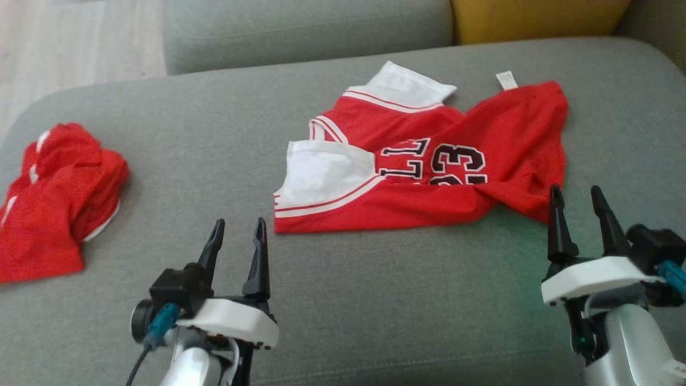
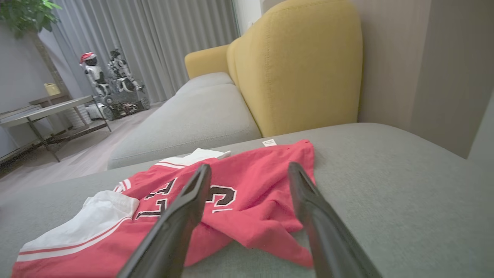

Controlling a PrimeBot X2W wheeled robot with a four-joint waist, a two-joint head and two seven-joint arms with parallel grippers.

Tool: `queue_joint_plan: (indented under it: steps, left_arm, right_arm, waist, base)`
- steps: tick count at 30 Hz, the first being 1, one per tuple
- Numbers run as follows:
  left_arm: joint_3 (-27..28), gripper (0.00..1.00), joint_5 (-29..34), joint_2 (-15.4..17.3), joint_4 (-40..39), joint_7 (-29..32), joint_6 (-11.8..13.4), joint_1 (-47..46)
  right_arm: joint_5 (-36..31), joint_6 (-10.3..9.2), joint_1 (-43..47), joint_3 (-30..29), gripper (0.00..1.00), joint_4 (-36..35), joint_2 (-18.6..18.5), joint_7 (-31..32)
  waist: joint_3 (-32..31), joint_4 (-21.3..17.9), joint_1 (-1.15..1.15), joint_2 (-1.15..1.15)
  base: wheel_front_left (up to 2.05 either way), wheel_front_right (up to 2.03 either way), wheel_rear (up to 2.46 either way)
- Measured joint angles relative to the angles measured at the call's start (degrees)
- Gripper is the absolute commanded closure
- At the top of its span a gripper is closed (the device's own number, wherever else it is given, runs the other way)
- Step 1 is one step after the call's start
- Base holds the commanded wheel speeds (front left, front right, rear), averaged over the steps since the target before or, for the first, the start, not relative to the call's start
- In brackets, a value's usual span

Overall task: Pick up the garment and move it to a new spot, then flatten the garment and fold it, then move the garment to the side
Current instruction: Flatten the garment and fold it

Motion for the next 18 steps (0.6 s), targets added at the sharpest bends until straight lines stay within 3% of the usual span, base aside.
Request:
queue_joint_plan:
  steps: [4, 8, 18]
  left_arm:
    - [1.19, 0.00, 1.81, -0.01, 5.98, 0.00, -0.60, -2.71]
    - [1.82, 0.00, 4.25, 0.45, 14.58, 0.05, -1.08, -11.01]
    - [-0.68, 0.00, 9.14, 4.97, 35.37, 8.93, -5.13, -33.11]
  right_arm:
    - [-0.51, 0.00, 0.79, 2.05, 0.00, -5.41, 0.22, 2.18]
    - [-0.55, 0.00, 0.80, 4.82, 0.00, -10.01, 0.80, 3.59]
    - [0.66, 0.00, 0.91, 7.83, 0.00, -16.41, 0.82, 4.42]
  waist:
    - [2.01, -1.73, 0.00, 0.00]
    - [4.61, -3.82, 0.00, 0.00]
    - [11.97, -9.21, 0.00, 0.00]
  base:
    - [0.00, 0.00, 0.00]
    - [0.00, 0.00, 0.00]
    - [0.00, 0.00, 0.00]
